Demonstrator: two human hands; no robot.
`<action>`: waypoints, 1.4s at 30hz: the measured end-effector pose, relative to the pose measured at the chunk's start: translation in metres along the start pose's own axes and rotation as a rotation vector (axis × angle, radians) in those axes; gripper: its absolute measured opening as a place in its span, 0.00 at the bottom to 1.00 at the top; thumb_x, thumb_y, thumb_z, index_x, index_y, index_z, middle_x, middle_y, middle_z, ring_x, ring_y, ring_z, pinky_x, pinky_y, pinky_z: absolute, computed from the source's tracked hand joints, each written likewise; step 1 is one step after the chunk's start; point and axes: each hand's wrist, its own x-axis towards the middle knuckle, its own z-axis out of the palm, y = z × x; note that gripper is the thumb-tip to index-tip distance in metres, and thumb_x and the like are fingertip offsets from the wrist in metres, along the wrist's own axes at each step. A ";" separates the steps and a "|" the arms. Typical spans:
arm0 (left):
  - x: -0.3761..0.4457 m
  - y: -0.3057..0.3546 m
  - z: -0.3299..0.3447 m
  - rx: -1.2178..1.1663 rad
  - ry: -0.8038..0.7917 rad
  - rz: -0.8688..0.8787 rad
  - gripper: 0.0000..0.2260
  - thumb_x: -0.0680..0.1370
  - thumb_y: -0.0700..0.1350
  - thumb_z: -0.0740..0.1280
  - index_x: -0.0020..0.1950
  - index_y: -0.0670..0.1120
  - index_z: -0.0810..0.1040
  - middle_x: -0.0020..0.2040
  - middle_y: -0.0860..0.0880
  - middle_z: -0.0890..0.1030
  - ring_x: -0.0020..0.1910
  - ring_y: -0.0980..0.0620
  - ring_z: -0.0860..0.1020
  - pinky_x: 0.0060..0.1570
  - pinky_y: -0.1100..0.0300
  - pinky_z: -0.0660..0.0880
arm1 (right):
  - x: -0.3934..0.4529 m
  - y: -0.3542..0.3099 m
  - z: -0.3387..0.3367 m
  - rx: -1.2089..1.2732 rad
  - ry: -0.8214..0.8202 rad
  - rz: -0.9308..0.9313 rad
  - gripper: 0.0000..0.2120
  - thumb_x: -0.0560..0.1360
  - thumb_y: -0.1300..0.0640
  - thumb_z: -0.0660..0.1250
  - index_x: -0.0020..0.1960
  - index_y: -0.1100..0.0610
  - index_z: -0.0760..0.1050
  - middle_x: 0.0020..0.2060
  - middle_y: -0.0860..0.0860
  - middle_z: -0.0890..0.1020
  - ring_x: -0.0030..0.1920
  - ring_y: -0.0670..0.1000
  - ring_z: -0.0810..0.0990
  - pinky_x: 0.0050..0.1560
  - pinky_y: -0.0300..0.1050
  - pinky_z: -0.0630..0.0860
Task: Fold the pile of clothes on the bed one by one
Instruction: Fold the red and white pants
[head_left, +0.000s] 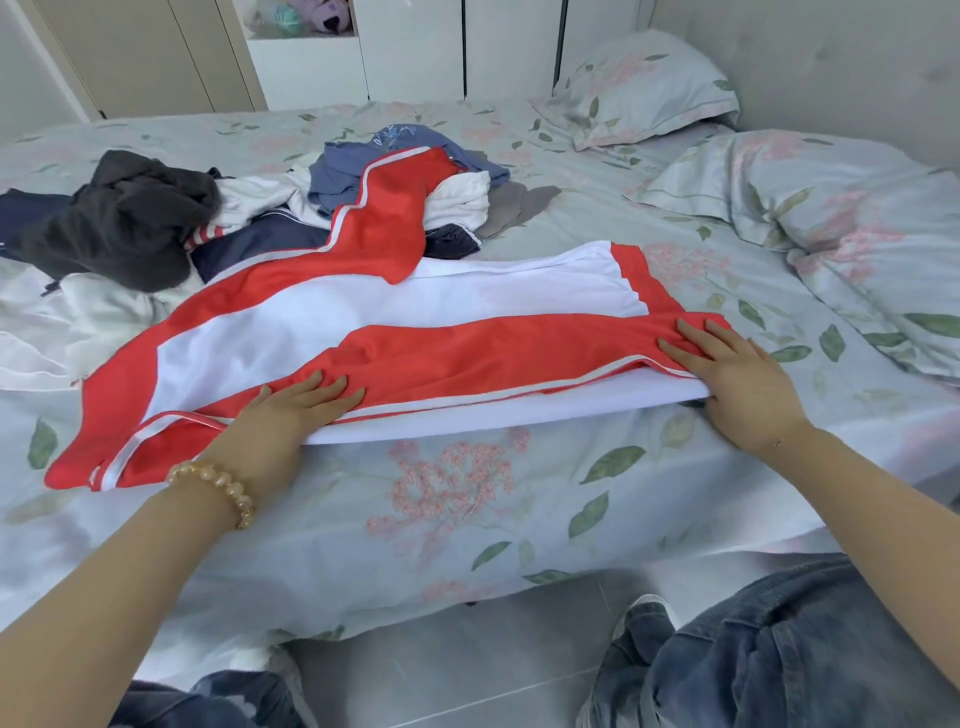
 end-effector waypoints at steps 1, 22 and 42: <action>-0.007 0.005 0.002 0.007 -0.021 0.011 0.37 0.73 0.30 0.63 0.75 0.50 0.49 0.77 0.53 0.57 0.77 0.49 0.53 0.72 0.36 0.54 | -0.010 0.004 -0.001 -0.017 0.021 -0.008 0.39 0.63 0.71 0.71 0.71 0.50 0.71 0.72 0.54 0.70 0.71 0.62 0.68 0.62 0.65 0.71; -0.122 -0.030 0.004 0.096 0.196 -0.290 0.42 0.63 0.22 0.65 0.74 0.48 0.66 0.72 0.47 0.70 0.68 0.43 0.71 0.57 0.43 0.75 | -0.017 -0.208 -0.002 0.185 0.071 -0.563 0.42 0.60 0.69 0.75 0.73 0.54 0.69 0.70 0.55 0.72 0.68 0.59 0.72 0.63 0.59 0.74; -0.129 -0.039 -0.035 -0.443 0.018 -0.650 0.15 0.78 0.54 0.63 0.42 0.42 0.77 0.35 0.51 0.76 0.37 0.49 0.74 0.37 0.60 0.67 | -0.007 -0.155 -0.027 0.456 -0.251 -0.405 0.34 0.73 0.27 0.45 0.75 0.41 0.61 0.76 0.41 0.57 0.77 0.41 0.50 0.76 0.50 0.54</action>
